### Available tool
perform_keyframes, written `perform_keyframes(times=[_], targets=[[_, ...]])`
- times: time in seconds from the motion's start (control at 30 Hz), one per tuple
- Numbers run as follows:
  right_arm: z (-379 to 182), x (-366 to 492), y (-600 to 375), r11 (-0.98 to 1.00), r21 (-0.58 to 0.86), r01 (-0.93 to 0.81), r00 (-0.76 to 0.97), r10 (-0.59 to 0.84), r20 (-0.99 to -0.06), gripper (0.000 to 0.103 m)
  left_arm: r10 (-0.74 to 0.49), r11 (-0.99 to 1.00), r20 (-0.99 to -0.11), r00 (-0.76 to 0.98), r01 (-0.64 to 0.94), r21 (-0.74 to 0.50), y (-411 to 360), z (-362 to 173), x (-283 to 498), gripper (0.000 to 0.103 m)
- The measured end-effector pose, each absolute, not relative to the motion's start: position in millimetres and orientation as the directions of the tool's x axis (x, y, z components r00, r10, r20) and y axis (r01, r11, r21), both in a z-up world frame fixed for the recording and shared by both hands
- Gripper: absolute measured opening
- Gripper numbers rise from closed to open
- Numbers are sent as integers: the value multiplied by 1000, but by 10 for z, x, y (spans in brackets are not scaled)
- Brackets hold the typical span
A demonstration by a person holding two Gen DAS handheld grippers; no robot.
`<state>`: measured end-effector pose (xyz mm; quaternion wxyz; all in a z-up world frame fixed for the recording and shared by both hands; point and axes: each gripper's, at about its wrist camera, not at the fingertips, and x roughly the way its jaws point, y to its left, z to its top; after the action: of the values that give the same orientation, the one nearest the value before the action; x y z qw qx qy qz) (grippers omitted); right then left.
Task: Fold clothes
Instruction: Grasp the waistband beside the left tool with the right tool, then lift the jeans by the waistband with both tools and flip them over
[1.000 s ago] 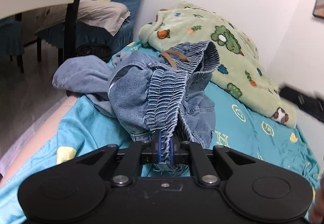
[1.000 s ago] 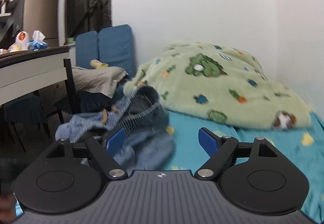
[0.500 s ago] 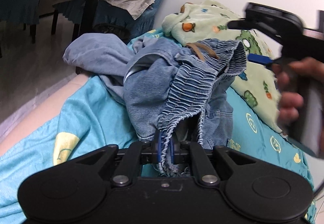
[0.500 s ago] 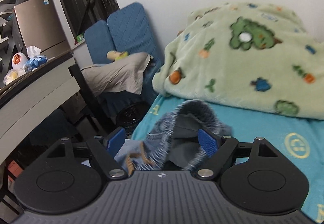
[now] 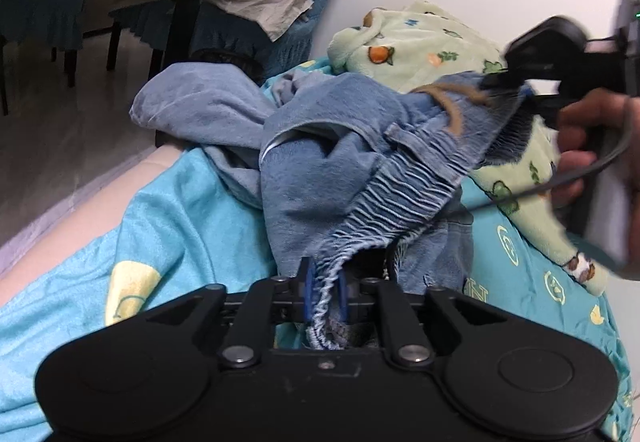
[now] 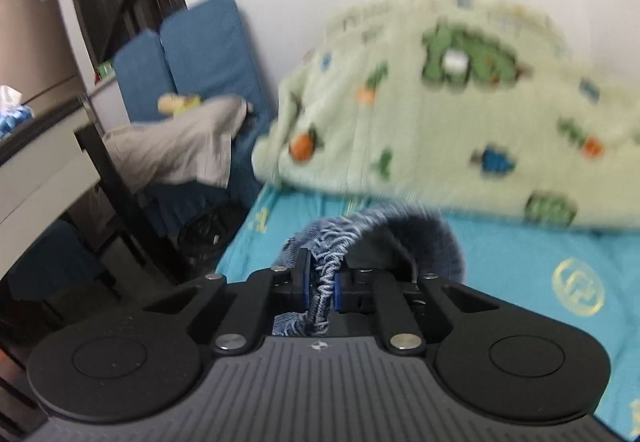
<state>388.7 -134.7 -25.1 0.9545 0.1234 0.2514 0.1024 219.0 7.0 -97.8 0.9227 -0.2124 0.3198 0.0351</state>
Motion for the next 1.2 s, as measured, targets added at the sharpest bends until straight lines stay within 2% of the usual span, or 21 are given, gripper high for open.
perform_keyframes(times=[0.03,0.2,0.4,0.6,0.7,0.93,1.13,1.2], targets=[[-196,3816,-1430,948,296,-115,862,244,-444,10,-49,917,-605,795,-204,-343,30,-999,2193,28],[50,3536,-1759,967,251,-40,873,156,-461,10,-68,931,-605,793,-168,-325,-52,-1003,2153,44],[212,3161,-2164,958,285,-36,894,158,-419,10,-128,955,-620,774,-74,-289,-229,-1012,2058,44],[64,2758,-2646,915,403,19,906,155,-395,10,-140,972,-639,756,-19,-235,-366,-1087,2029,39],[-60,2546,-2849,910,415,25,913,148,-380,10,-148,978,-630,762,19,-208,-463,-1112,1989,37],[-444,2223,-3246,867,498,28,932,158,-326,10,-178,981,-617,767,89,-173,-613,-1137,1914,24],[-657,2287,-3526,770,634,73,939,161,-305,11,-209,978,-608,766,163,-131,-752,-1109,1897,9],[-656,2313,-3581,753,654,73,942,163,-293,11,-226,974,-587,777,185,-130,-787,-1042,1854,8]])
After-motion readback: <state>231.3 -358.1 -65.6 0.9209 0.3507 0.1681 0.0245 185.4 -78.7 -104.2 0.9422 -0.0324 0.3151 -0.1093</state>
